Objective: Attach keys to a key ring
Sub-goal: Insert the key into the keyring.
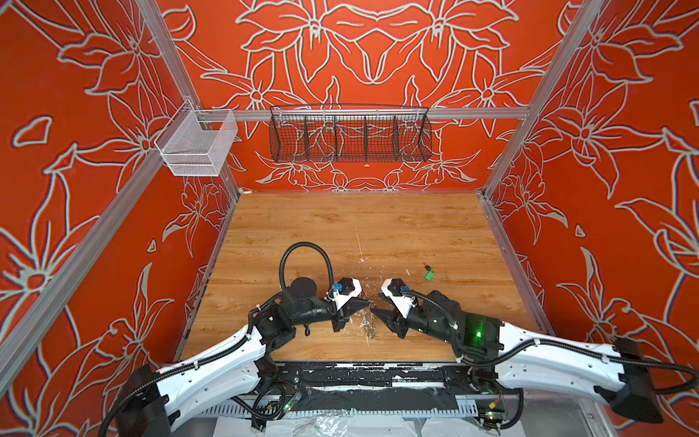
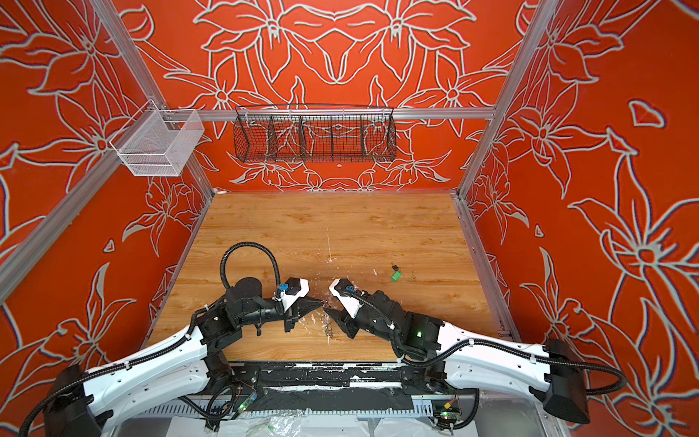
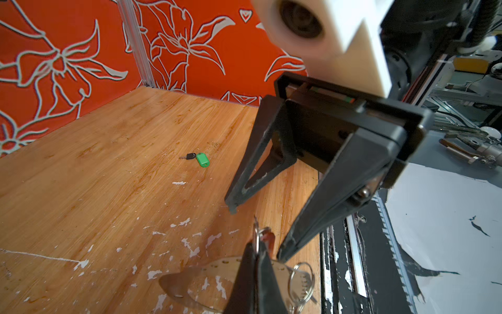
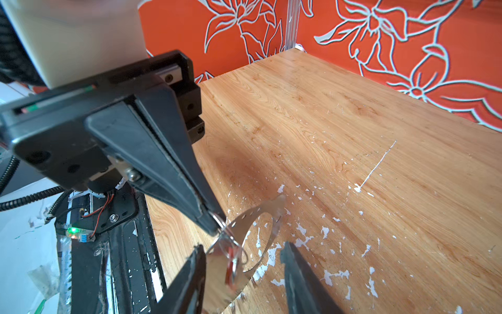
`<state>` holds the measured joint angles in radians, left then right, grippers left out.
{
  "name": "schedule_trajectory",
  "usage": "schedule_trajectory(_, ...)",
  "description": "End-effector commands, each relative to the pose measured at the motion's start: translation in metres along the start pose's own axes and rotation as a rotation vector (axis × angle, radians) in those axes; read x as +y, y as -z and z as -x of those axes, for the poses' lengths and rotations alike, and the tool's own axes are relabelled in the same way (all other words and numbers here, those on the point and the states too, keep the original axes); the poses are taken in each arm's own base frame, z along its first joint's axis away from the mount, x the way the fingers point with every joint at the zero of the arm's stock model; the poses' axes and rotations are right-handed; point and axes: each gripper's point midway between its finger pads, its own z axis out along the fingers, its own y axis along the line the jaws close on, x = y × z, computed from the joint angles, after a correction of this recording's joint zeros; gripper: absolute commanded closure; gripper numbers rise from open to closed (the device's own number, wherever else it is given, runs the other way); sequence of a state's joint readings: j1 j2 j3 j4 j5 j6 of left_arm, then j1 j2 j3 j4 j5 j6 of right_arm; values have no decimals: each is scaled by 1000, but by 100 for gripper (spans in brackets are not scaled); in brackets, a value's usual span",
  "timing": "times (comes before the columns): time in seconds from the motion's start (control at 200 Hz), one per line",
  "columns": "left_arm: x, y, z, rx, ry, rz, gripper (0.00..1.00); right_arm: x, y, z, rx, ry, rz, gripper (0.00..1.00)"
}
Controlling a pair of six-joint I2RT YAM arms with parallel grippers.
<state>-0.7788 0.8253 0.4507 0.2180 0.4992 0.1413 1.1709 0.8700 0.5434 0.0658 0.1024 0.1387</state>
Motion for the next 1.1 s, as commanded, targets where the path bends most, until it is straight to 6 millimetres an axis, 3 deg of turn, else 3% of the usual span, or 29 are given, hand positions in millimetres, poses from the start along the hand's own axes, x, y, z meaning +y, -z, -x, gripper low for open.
schedule_trajectory(0.0, -8, 3, 28, -75, -61, -46, 100, 4, -1, 11, -27, 23, 19, 60)
schedule_trajectory(0.38, -10, 7, 32, -92, -73, -50, 100, 14, 7, 14, -73, 26, 86, 82)
schedule_trajectory(0.951, -9, 11, 34, -111, -78, -31, 100, 20, 0, 1, -29, 37, 121, 75)
schedule_trajectory(1.096, -10, 11, 35, -114, -81, -37, 100, 22, 1, -2, -29, 40, 135, 81)
